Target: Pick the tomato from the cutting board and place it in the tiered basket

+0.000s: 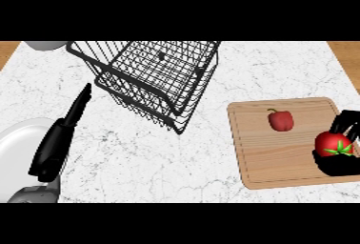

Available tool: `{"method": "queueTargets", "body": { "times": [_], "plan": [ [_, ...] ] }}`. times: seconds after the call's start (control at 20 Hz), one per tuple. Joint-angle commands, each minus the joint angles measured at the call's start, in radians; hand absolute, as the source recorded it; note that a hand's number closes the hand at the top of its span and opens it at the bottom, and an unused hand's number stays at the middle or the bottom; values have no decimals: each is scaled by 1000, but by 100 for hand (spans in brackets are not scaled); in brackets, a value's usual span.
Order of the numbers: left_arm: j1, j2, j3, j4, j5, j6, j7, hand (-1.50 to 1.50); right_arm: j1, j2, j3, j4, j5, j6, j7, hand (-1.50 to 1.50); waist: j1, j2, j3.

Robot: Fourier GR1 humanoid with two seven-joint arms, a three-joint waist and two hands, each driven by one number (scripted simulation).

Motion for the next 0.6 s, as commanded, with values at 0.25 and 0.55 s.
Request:
{"method": "queueTargets", "body": {
  "times": [0.25,0.55],
  "plan": [
    [7,3,10,30,-5,-6,-49,0,-255,45,-15,-308,-172,207,234,150,14,1,-1],
    [6,3,21,13,12,-26,-48,0,-499,40,-57,-321,-303,320,372,150,18,1,-1]
  ]
}}
